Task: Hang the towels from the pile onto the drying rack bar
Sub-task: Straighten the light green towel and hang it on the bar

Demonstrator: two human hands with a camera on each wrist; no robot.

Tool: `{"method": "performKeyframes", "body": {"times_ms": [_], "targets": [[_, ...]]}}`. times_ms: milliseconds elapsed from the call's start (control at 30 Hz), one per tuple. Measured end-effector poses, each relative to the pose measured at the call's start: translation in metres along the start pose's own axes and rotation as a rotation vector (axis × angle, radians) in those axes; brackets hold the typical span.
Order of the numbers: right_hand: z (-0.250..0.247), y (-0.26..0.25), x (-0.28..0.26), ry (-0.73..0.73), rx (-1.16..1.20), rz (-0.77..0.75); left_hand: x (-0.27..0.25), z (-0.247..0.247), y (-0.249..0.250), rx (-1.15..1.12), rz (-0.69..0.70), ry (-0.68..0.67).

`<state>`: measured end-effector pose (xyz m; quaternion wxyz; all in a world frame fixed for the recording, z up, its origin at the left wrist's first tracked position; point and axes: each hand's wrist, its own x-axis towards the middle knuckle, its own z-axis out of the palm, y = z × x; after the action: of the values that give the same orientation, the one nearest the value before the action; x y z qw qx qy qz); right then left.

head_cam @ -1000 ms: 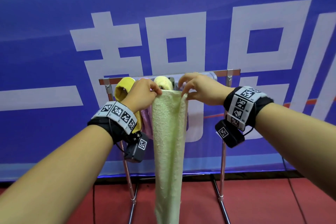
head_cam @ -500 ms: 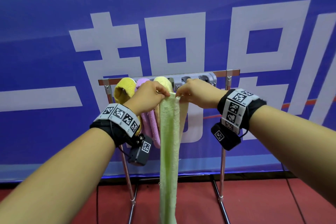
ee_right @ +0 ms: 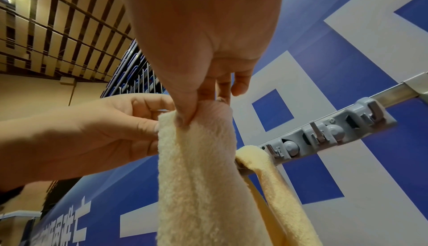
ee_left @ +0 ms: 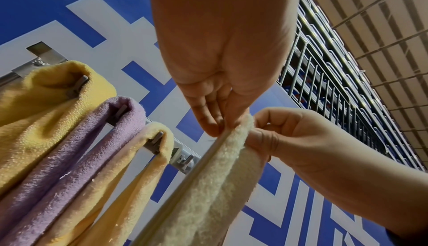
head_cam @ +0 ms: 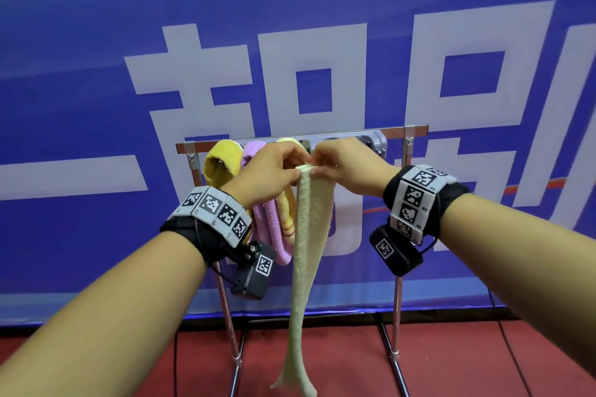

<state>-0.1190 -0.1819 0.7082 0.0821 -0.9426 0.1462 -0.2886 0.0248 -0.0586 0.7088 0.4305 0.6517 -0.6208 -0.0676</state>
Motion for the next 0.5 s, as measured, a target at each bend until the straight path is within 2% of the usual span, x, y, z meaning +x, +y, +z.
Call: {"method": "performKeyframes", "body": {"times_ms": [500], "targets": [[0.0, -0.0016, -0.002, 0.02, -0.019, 0.01, 0.0004, 0.0001, 0.0051, 0.049, -0.016, -0.023]]}}
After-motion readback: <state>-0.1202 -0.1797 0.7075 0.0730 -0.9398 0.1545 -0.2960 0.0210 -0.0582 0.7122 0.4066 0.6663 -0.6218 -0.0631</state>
